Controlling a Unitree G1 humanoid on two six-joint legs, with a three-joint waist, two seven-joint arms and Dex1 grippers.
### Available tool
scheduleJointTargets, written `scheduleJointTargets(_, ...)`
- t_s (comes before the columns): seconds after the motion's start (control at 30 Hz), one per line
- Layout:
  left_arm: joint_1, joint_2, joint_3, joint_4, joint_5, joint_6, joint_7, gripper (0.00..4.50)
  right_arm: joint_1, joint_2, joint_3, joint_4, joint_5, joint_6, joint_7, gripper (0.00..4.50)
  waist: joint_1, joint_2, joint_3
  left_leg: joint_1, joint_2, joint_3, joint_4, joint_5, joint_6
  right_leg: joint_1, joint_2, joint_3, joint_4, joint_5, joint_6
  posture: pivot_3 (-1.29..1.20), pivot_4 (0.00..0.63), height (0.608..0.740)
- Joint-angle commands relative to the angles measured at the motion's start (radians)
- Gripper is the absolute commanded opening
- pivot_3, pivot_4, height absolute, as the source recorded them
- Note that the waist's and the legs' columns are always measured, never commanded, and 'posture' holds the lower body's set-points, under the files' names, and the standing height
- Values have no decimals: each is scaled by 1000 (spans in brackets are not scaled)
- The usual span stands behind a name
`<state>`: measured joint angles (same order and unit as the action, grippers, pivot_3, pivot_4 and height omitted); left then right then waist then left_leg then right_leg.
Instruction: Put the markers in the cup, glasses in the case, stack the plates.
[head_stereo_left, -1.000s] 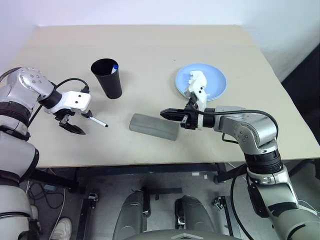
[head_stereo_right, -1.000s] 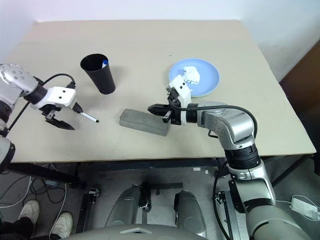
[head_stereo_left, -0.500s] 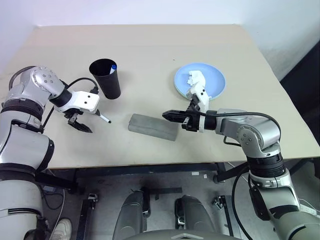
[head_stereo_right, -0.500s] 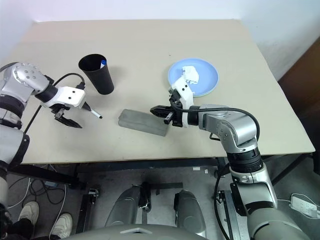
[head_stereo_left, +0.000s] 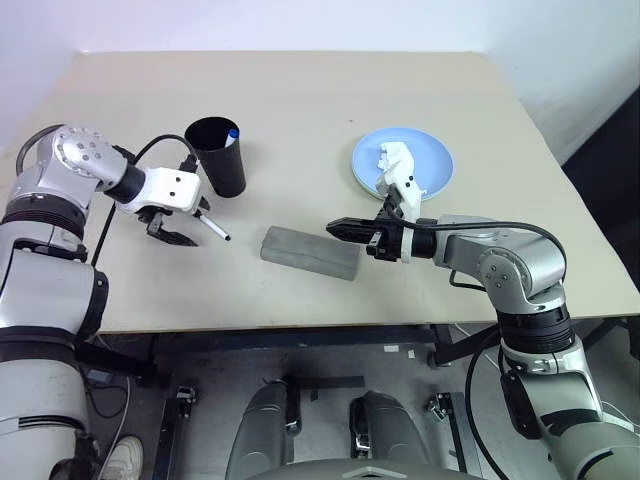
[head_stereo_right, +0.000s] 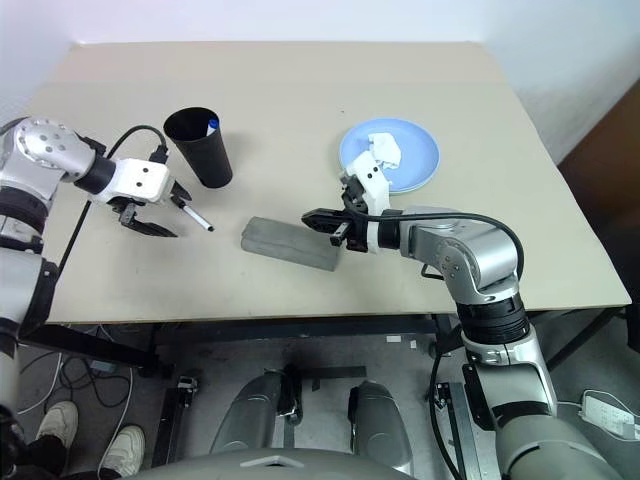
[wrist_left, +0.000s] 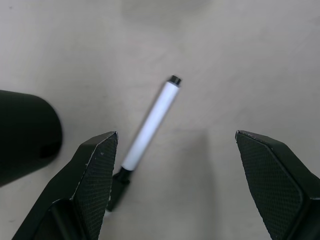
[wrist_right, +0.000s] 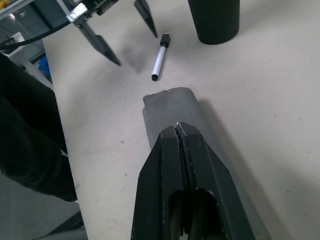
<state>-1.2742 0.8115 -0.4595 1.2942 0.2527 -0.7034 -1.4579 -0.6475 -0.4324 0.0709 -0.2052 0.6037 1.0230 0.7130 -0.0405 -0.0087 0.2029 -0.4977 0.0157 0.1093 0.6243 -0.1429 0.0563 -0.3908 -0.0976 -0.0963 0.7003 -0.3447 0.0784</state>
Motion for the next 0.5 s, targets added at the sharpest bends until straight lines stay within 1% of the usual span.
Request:
scheduleJointTargets(0.03, -29, 10, -39, 5, 121, -54, 123, 3935, -19, -10, -23, -29, 15, -8, 0, 0, 0, 0, 0, 0, 0, 0, 0, 0, 0, 0, 0, 0, 0, 0, 0, 0, 150, 707)
scheduleJointTargets(0.13, -34, -1, -85, 17, 223, -63, 248, 3935, -18, -12, -25, -26, 12, -10, -4, 0, 1, 0, 0, 0, 0, 0, 1, 0, 0, 0, 0, 0, 0, 1, 0, 0, 150, 707)
scheduleJointTargets(0.27, -30, -33, -113, 32, 303, -75, 401, 3935, -15, -11, -31, -30, 13, -9, -14, 0, 10, 1, -1, 0, 0, 0, 1, -1, -1, 0, 0, 0, 1, 1, 0, 0, 150, 707)
scheduleJointTargets(0.4, -28, -54, -101, 39, 325, -99, 476, 3935, -5, -15, -36, -47, 23, -1, -21, 0, 30, 2, -1, 1, 1, 0, 1, -1, -1, 0, 0, 0, 2, 1, -2, 0, 150, 707)
scheduleJointTargets(0.5, -33, -55, -86, 45, 315, -106, 447, 3935, 2, -23, -36, -58, 30, 5, -18, 0, 31, 2, -1, 1, 1, 0, 1, -1, -2, -1, -1, 0, 2, 2, -8, 0, 150, 707)
